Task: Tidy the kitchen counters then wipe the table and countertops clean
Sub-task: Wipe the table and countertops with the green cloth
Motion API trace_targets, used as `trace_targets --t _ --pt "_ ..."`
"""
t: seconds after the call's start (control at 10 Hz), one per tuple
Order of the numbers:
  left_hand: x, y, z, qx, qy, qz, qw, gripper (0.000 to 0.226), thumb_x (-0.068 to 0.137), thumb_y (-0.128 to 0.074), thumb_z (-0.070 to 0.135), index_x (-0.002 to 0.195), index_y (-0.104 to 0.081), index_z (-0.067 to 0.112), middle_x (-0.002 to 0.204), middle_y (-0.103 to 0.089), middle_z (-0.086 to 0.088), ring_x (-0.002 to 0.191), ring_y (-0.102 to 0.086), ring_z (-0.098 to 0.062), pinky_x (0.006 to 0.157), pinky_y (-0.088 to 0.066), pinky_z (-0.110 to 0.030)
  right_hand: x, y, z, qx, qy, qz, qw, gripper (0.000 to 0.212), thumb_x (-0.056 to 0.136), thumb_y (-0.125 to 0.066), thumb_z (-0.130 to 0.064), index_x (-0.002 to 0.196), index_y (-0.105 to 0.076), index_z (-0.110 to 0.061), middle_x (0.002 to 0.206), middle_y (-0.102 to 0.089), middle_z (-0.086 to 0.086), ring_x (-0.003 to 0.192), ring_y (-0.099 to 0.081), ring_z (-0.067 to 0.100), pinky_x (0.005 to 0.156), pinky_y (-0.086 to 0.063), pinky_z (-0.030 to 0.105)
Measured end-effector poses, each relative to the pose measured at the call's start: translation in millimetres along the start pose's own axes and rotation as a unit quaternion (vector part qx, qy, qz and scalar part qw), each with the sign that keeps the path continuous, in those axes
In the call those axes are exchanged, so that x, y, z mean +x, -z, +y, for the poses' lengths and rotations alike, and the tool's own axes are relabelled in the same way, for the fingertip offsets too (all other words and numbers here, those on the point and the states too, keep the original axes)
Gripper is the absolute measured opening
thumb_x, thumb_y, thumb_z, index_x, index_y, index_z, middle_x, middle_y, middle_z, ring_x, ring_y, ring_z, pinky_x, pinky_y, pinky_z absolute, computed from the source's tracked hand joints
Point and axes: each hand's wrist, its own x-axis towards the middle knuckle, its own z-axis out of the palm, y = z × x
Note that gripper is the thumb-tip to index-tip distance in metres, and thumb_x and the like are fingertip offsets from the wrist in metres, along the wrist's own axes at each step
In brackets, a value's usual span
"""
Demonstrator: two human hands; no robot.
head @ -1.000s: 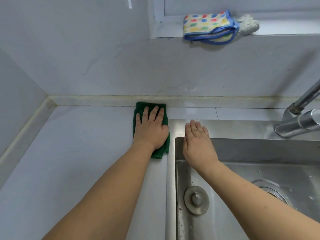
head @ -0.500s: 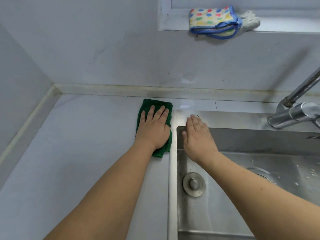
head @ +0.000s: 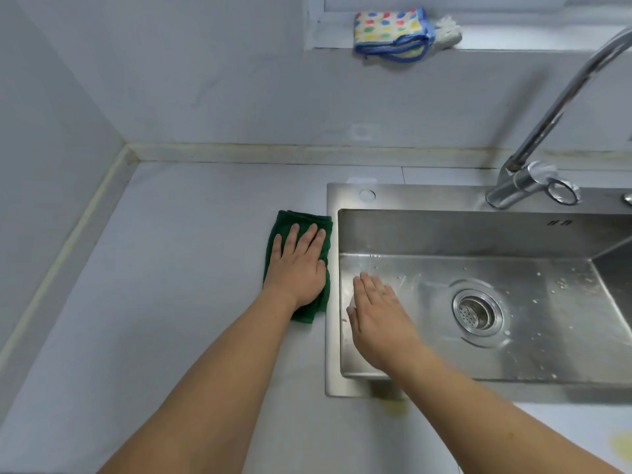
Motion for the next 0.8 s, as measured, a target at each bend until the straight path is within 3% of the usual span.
trace_targets --t 0.2,0.3,0.4,0.6,0.7,0.8 --pt "-49 -10 7 -0.003 0.002 -0.014 1.0 0.062 0.101 -0.023 0.033 0.157 0.002 0.026 0.164 0.008 0.006 0.15 0.015 -0.021 0.121 0.011 -0.047 -69 -42 -19 -0.001 -0.032 -0.043 0.999 0.094 0.073 0.025 -0.046 0.154 -0.005 -0.009 0.162 -0.002 0.008 0.149 0.001 0.022 0.119 0.005 0.036" --pt "-73 -15 10 -0.004 0.002 -0.015 1.0 0.063 0.101 -0.024 0.033 0.157 0.003 0.026 0.164 0.008 0.006 0.15 0.015 -0.022 0.12 0.011 -0.048 -86 -49 -24 -0.014 -0.054 -0.046 0.997 0.092 0.077 0.023 -0.047 0.153 -0.016 -0.013 0.162 -0.01 0.005 0.149 -0.002 0.023 0.119 0.006 0.04" --pt "-96 -20 15 -0.008 0.007 -0.021 1.0 0.063 0.101 -0.024 0.033 0.157 0.004 0.026 0.164 0.01 0.007 0.15 0.017 -0.021 0.12 0.011 -0.048 -87 -48 -23 -0.011 -0.059 -0.051 0.997 0.059 0.102 -0.005 -0.042 0.153 -0.019 -0.017 0.162 -0.009 0.003 0.149 -0.001 0.022 0.119 0.006 0.04" --pt "-136 -30 19 -0.015 0.015 -0.039 0.999 0.063 0.102 -0.023 0.035 0.156 0.007 0.027 0.163 0.014 0.007 0.149 0.02 -0.021 0.12 0.012 -0.047 -79 -42 -20 -0.012 -0.053 -0.101 0.993 0.055 0.103 -0.009 -0.041 0.152 -0.022 -0.02 0.161 -0.013 0.004 0.149 -0.001 0.023 0.12 0.003 0.044" --pt "-166 -35 22 -0.031 0.019 -0.047 0.998 0.063 0.102 -0.023 0.036 0.156 0.009 0.029 0.163 0.017 0.009 0.148 0.022 -0.019 0.119 0.016 -0.045 -80 -36 -21 -0.016 -0.069 -0.13 0.989 0.057 0.103 -0.009 -0.043 0.154 -0.013 -0.018 0.162 -0.002 0.006 0.149 0.007 0.025 0.119 0.006 0.046" --pt "-205 -42 26 -0.047 0.02 -0.074 0.996 0.063 0.104 -0.023 0.037 0.155 0.013 0.031 0.161 0.021 0.011 0.147 0.026 -0.017 0.117 0.02 -0.042 -105 -33 -18 -0.009 -0.079 -0.083 0.993 0.057 0.104 -0.013 -0.04 0.155 -0.009 -0.014 0.162 0.002 0.008 0.149 0.007 0.026 0.119 0.005 0.044"
